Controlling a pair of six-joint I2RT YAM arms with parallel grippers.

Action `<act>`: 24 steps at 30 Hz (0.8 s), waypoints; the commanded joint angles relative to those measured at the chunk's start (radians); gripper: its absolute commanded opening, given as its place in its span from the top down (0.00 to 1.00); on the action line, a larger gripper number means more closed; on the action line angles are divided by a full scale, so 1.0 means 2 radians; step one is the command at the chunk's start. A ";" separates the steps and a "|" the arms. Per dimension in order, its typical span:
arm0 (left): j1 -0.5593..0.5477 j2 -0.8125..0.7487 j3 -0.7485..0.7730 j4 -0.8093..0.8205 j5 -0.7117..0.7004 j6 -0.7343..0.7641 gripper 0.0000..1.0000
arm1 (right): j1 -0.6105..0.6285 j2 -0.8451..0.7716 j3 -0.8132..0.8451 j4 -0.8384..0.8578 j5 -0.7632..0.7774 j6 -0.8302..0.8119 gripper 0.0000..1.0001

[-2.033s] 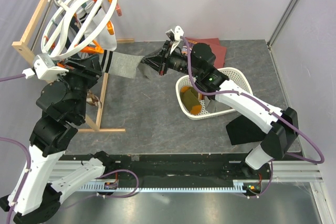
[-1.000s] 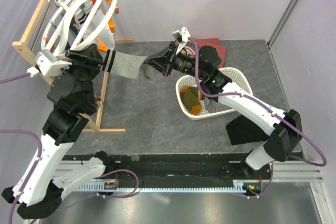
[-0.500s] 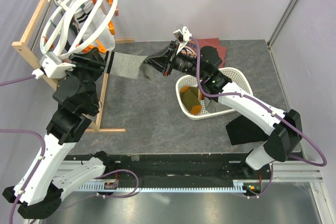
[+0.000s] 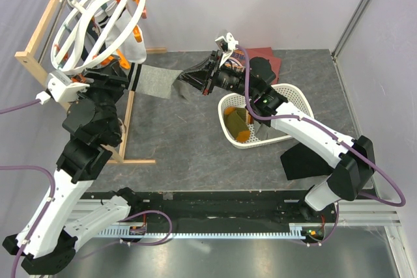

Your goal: Remove the socks clipped to the hanger

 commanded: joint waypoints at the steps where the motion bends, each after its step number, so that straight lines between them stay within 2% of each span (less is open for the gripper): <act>1: 0.000 -0.001 0.001 0.032 -0.023 0.002 0.31 | 0.000 -0.016 0.006 0.031 -0.011 0.011 1.00; 4: 0.000 -0.003 0.003 0.034 -0.012 -0.001 0.31 | -0.001 -0.018 0.006 0.032 -0.011 0.010 1.00; 11: 0.000 -0.023 0.028 0.004 0.073 -0.011 0.33 | -0.001 -0.022 0.004 0.032 -0.008 0.012 1.00; 24: 0.000 -0.045 0.030 -0.039 0.060 -0.060 0.44 | 0.000 -0.031 -0.004 0.037 -0.009 0.014 1.00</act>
